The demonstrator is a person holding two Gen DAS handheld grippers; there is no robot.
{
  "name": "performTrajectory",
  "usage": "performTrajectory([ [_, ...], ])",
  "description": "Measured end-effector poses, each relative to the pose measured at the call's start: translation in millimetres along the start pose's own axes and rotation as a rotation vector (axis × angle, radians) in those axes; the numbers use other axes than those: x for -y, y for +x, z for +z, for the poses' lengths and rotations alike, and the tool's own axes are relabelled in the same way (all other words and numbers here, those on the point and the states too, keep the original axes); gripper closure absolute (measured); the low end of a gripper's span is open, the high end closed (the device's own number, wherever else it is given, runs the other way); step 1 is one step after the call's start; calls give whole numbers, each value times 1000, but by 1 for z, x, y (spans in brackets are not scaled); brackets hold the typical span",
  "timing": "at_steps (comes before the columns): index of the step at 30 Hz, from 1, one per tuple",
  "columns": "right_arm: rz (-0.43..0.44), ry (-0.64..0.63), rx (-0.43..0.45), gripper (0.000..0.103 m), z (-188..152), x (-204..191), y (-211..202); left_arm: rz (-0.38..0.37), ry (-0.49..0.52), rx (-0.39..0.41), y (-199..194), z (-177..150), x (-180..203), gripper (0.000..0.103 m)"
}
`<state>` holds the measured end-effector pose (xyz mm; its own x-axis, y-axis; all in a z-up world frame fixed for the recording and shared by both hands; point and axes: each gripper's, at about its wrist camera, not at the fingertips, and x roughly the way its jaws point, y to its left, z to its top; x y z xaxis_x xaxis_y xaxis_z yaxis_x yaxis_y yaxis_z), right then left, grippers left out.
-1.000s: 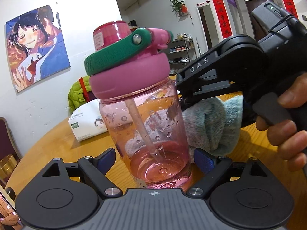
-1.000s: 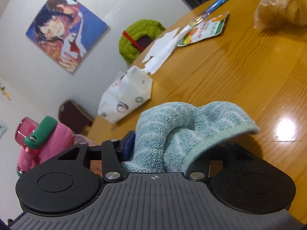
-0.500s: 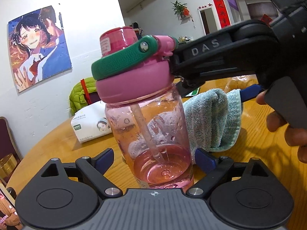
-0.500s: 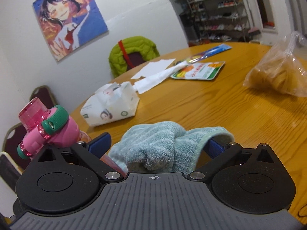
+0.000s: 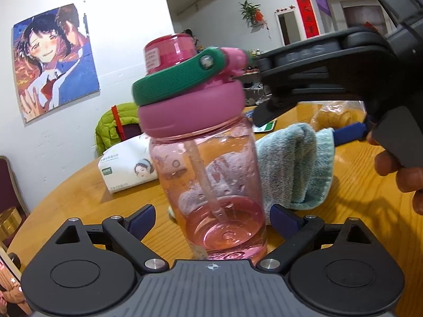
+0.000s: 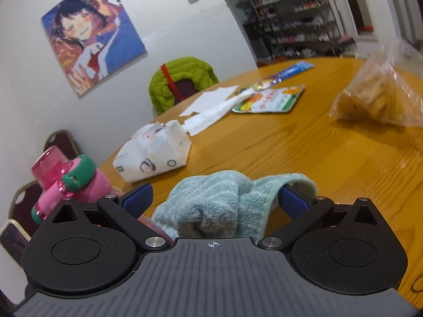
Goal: Clean container
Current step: 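Press the towel against the bottle's lower body with the right gripper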
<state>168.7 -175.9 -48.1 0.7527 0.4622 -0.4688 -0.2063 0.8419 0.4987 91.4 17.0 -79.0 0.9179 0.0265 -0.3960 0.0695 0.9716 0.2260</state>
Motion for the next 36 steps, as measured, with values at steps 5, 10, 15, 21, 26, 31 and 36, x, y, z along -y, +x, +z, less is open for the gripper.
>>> performTrajectory([
  [5, 91, 84, 22, 0, 1, 19, 4, -12, -37, -15, 2, -2, -5, 6],
  [10, 76, 71, 37, 0, 0, 24, 14, -15, -32, -27, 7, 0, -8, 6],
  [15, -43, -7, -45, 0, -6, 11, 27, -24, -40, -23, 9, 2, -13, 6],
  [21, -39, 15, -54, 0, -6, 10, 32, -25, -44, -32, 14, 3, -17, 6],
  [26, -19, -30, -37, 0, -9, 3, 35, -27, -43, -34, 15, 3, -19, 6],
  [31, 5, -90, -18, 0, -8, -2, 35, -30, -42, -31, 13, -1, -16, 6],
  [36, -16, -72, -82, 0, -5, 1, 35, -35, -37, -25, 6, -8, -5, 6],
])
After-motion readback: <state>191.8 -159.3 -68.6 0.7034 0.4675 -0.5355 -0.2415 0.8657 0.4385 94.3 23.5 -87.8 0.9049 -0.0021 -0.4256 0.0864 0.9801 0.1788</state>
